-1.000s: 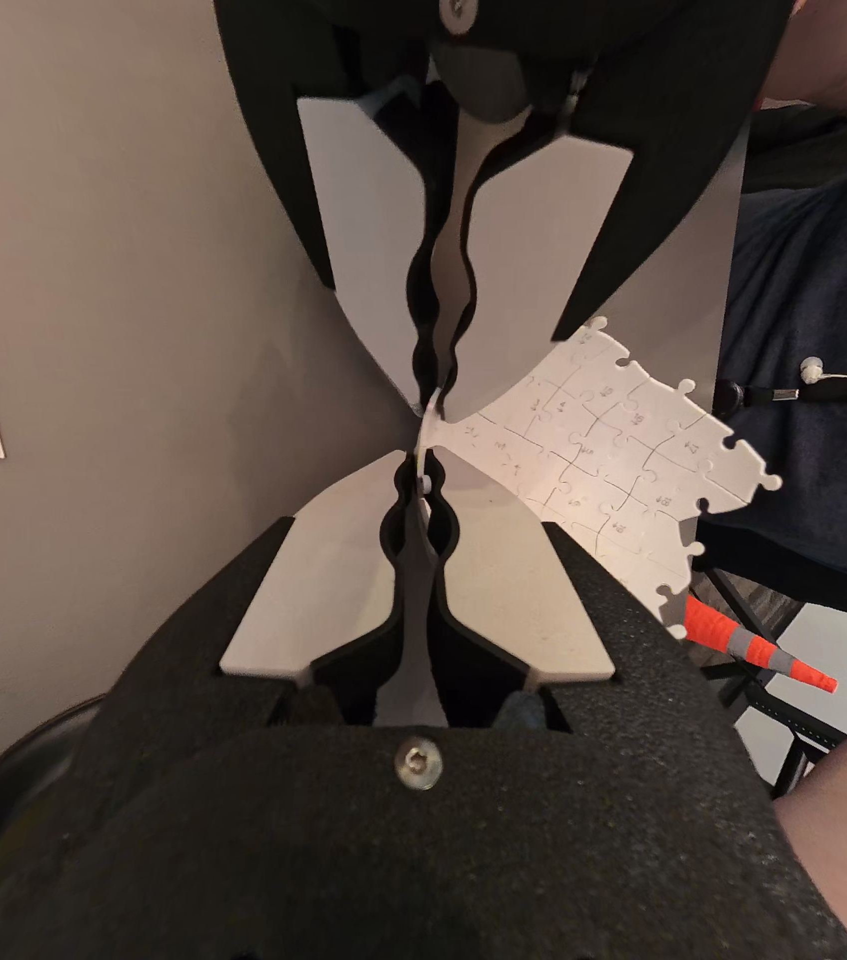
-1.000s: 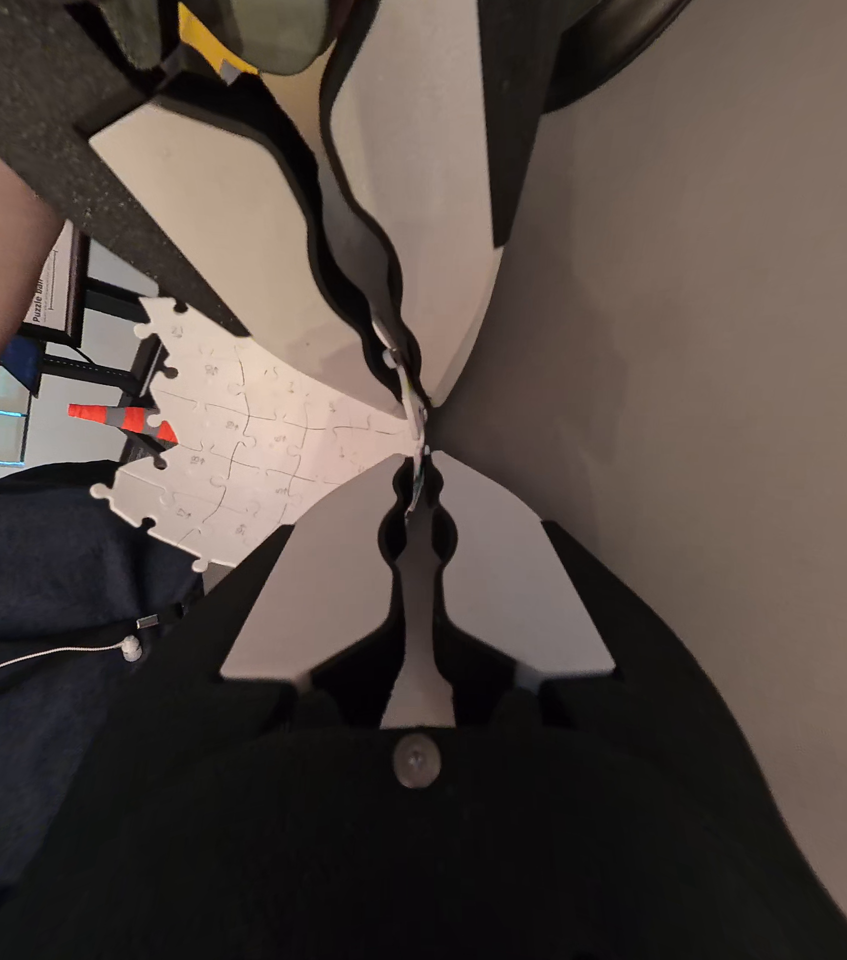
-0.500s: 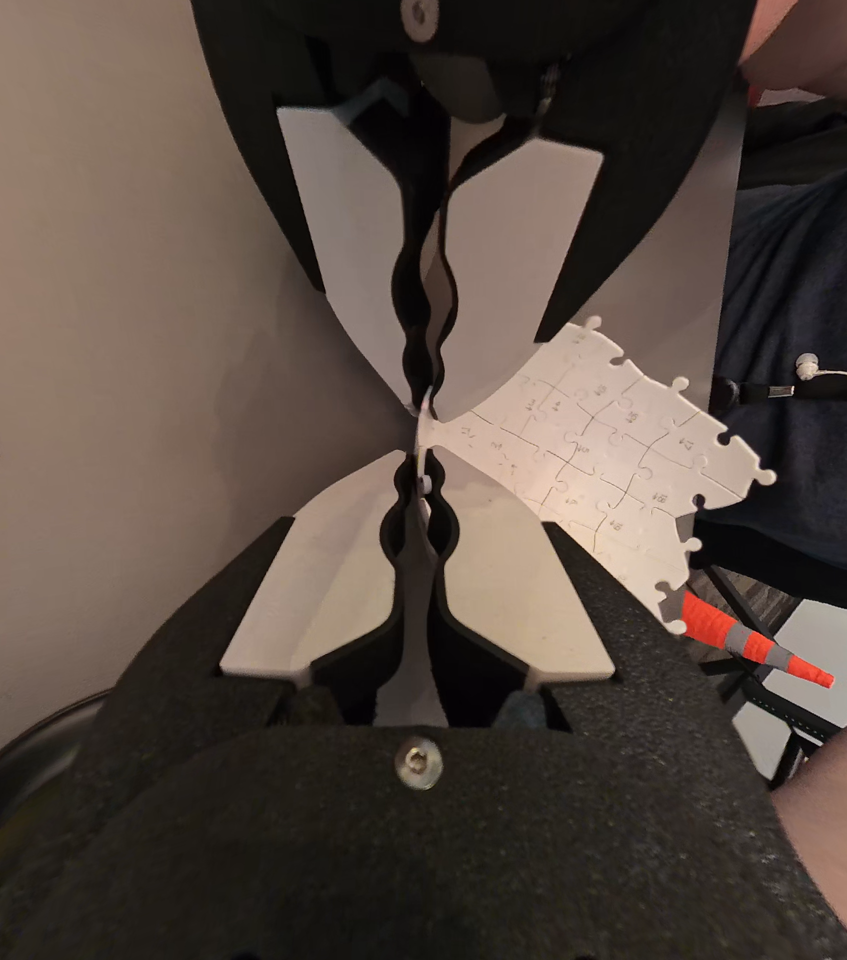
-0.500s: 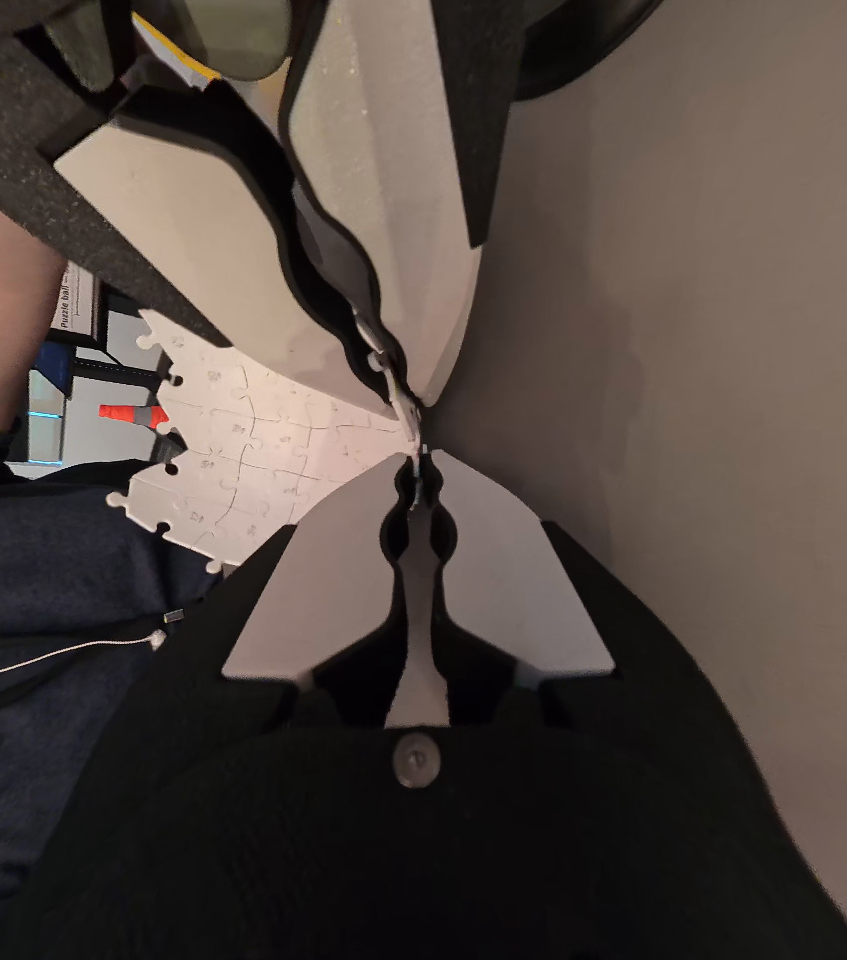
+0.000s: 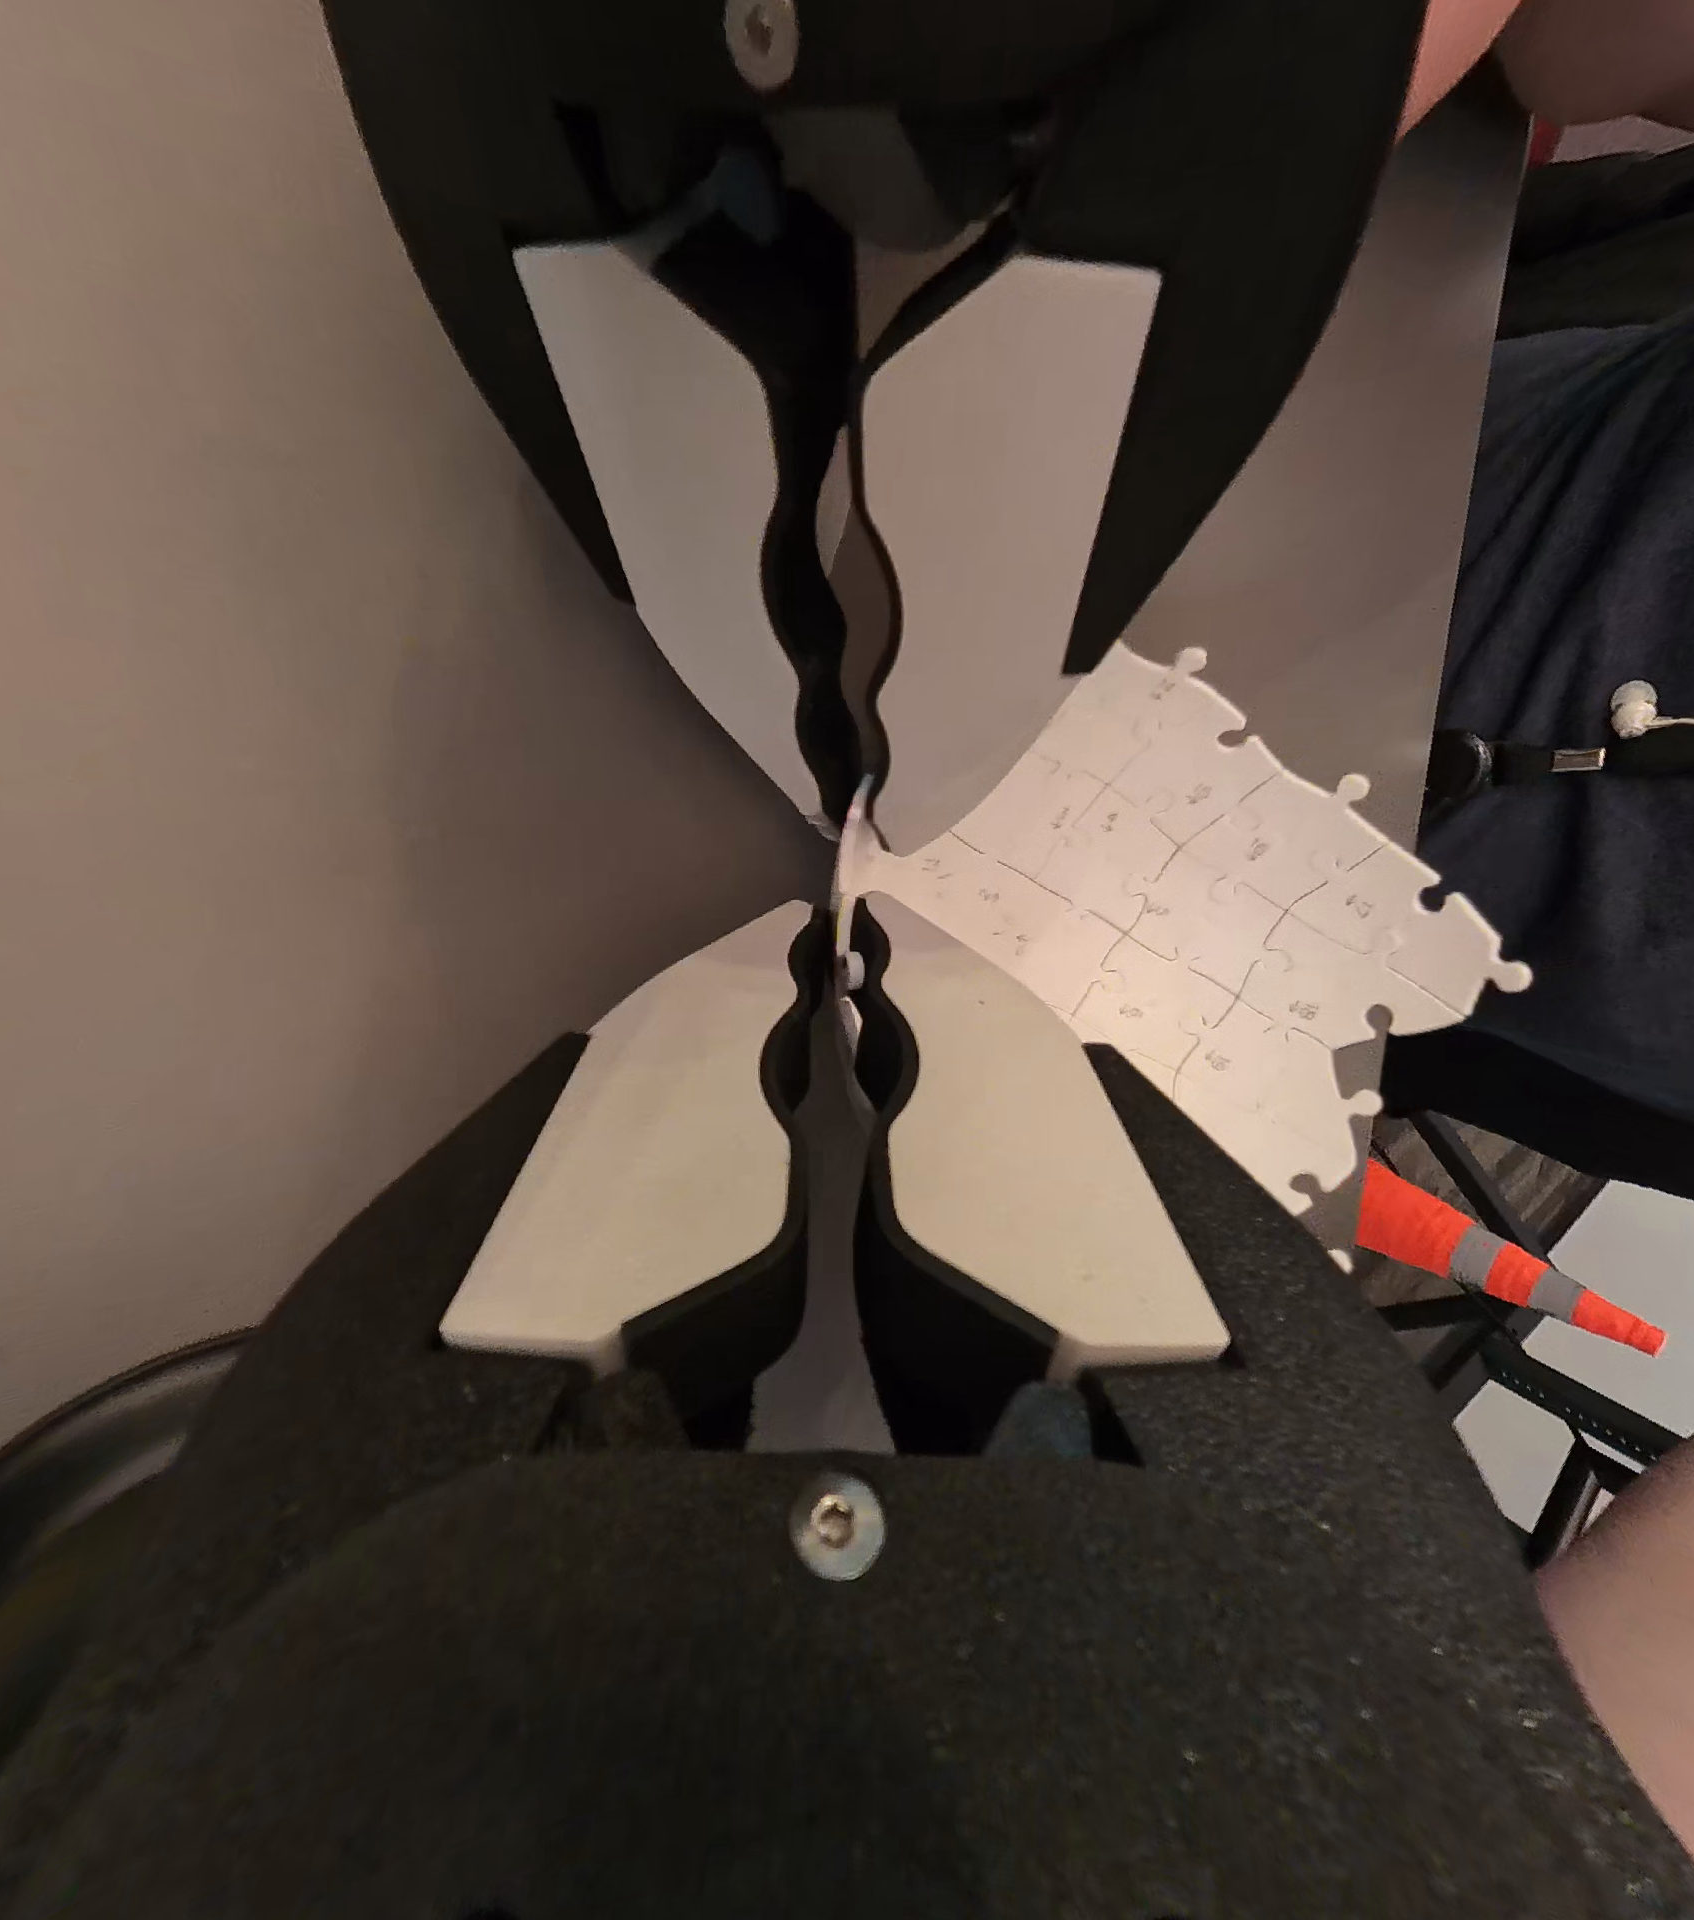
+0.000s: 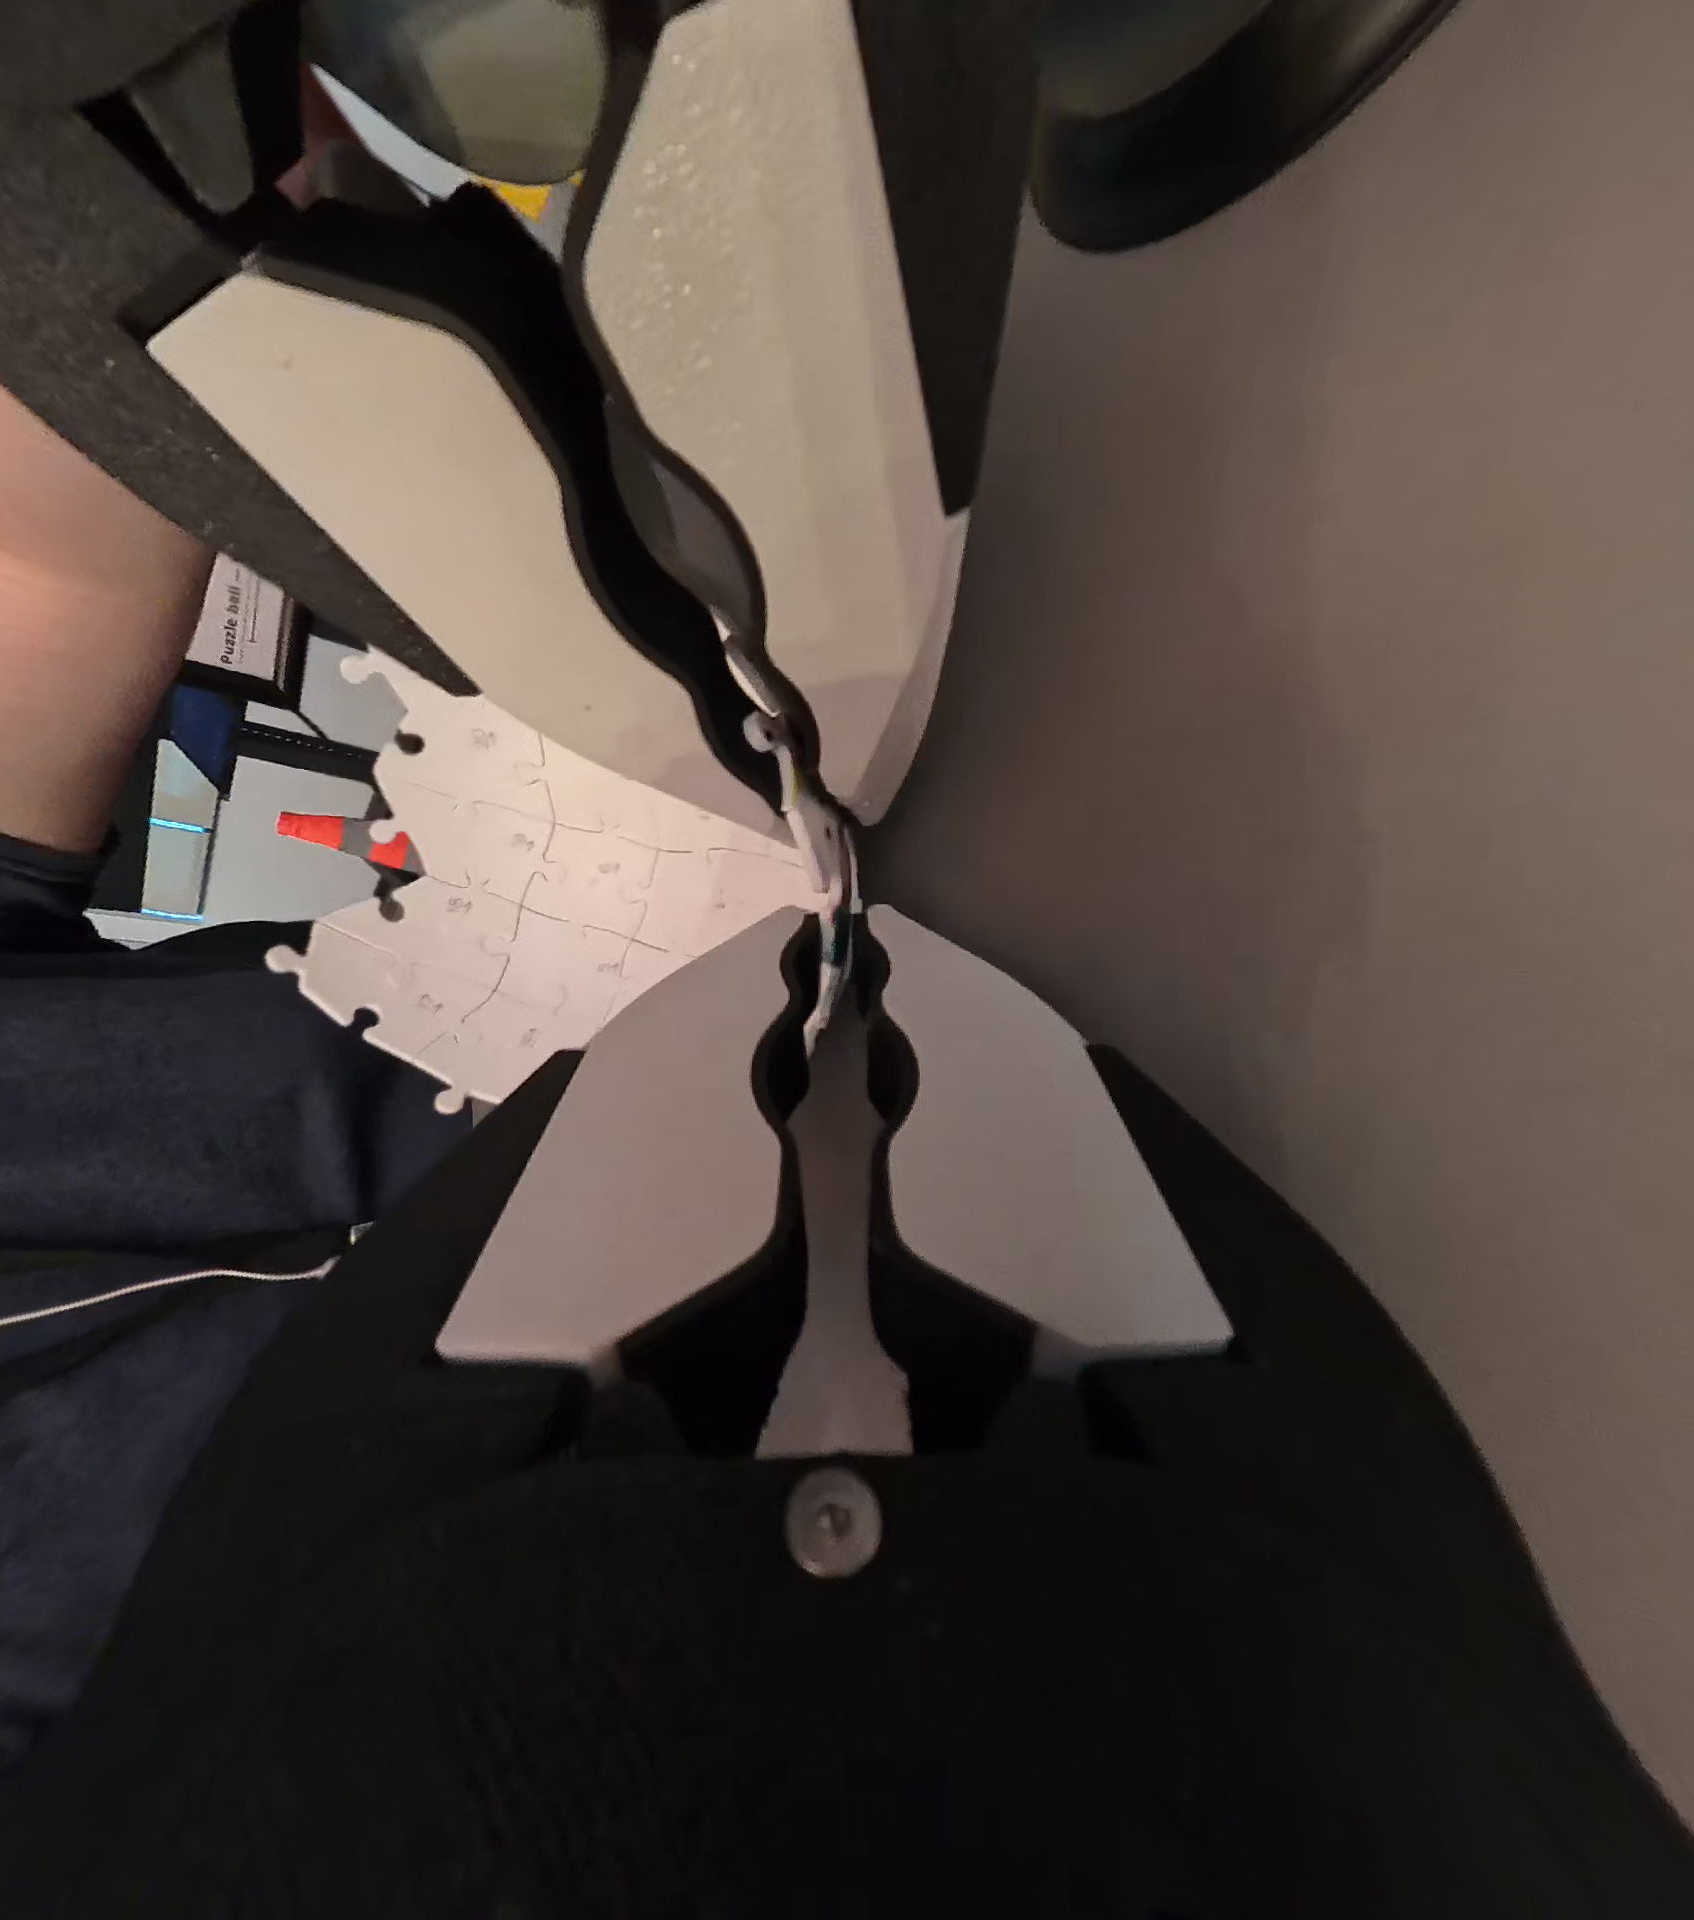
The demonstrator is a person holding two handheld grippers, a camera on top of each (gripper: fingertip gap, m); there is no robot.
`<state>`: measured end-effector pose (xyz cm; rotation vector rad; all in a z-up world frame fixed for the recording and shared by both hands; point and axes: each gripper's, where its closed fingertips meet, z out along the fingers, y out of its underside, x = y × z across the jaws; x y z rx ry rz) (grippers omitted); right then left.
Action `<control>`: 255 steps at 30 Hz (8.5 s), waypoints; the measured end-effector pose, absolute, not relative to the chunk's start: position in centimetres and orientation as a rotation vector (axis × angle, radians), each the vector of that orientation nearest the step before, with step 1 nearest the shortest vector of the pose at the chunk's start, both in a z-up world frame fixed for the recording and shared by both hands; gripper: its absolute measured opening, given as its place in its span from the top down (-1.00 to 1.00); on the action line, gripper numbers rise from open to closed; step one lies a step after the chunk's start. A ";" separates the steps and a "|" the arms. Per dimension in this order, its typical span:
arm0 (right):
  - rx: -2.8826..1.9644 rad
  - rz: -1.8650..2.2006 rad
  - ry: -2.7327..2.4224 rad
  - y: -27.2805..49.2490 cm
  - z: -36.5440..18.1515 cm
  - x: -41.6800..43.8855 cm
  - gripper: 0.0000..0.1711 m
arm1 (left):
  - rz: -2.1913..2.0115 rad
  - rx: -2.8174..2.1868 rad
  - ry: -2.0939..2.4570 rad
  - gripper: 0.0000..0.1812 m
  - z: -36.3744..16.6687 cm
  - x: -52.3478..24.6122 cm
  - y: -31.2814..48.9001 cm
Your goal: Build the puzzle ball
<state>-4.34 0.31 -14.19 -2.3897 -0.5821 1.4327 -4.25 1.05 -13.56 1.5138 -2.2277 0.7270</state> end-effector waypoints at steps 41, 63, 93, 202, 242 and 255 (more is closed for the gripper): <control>-2.455 1.323 -0.505 0.6 -14.6 -4.4 0.95 | 0.704 1.537 -2.223 0.97 -13.4 -3.9 1.3; -2.389 1.391 -0.492 1.2 -14.4 -5.1 0.89 | 0.697 1.573 -2.166 0.97 -13.5 -4.0 1.3; -2.377 1.437 -0.578 0.8 -14.3 -5.4 0.95 | 0.742 1.562 -2.177 0.97 -13.3 -4.4 0.9; -2.216 1.264 -0.724 1.9 -13.3 -5.9 0.68 | 0.607 1.593 -2.336 0.97 -12.4 -4.9 1.9; -1.894 1.269 -0.727 0.6 1.2 -7.5 0.96 | 1.885 2.383 -2.245 0.66 3.9 -7.2 2.2; -1.897 1.217 -0.732 3.0 4.0 -8.2 0.95 | 2.018 2.388 -2.283 0.97 5.8 -7.3 2.9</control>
